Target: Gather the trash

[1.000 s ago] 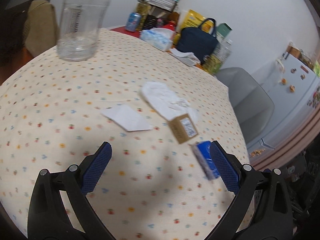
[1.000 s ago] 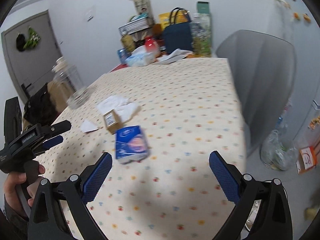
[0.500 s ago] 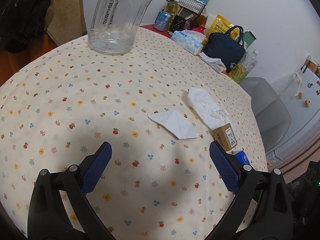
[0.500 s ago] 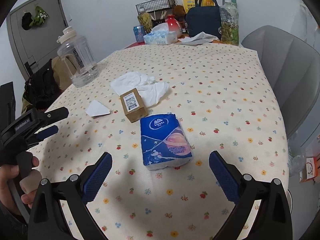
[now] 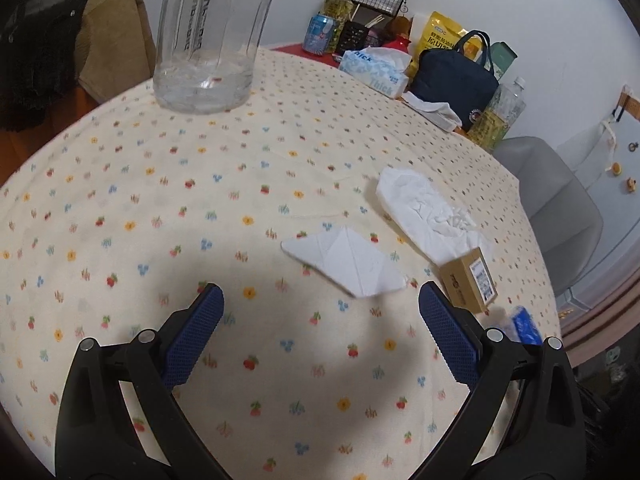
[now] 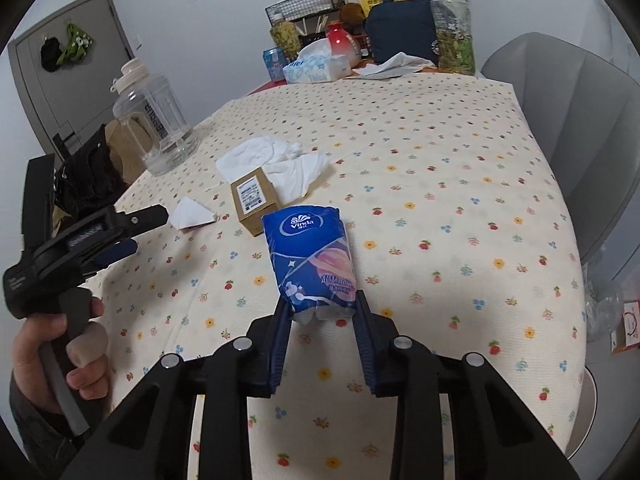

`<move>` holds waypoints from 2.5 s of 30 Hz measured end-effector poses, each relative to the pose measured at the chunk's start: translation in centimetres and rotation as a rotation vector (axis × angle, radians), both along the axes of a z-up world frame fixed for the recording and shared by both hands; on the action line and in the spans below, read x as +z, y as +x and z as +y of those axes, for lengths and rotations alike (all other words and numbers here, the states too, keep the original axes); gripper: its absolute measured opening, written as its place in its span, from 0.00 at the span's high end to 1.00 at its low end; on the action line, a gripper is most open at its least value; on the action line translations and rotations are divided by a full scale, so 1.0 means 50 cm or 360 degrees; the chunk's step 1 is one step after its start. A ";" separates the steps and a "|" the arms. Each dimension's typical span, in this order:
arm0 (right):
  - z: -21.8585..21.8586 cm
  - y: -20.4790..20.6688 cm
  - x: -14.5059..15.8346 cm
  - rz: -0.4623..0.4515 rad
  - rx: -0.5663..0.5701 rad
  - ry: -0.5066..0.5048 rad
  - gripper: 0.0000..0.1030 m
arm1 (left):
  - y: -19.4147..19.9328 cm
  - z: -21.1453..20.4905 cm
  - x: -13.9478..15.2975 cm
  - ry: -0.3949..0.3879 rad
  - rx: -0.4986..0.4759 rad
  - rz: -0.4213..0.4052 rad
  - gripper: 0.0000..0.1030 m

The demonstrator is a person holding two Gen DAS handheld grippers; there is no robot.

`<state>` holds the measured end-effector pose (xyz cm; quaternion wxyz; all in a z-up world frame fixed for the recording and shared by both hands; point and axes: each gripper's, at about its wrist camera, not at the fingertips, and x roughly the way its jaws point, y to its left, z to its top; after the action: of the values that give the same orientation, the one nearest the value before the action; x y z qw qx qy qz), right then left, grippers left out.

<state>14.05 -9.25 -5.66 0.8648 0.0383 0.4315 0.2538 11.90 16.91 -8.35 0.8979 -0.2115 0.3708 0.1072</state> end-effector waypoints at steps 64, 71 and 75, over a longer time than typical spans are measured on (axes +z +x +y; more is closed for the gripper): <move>-0.131 0.004 0.018 -0.0026 -0.0202 0.0182 0.69 | 0.070 -0.033 0.025 0.0238 -0.0142 0.0107 0.18; -0.140 0.010 0.010 -0.0010 -0.0217 0.0188 0.69 | 0.106 -0.045 -0.008 0.0291 0.0007 0.0211 0.31; -0.139 0.011 0.007 -0.0003 -0.0218 0.0184 0.69 | 0.102 -0.041 -0.005 0.0286 0.0018 0.0208 0.63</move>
<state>14.62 -16.21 -5.30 0.8768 0.1173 0.4119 0.2187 17.00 14.86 -8.61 0.8866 -0.1247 0.4162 0.1587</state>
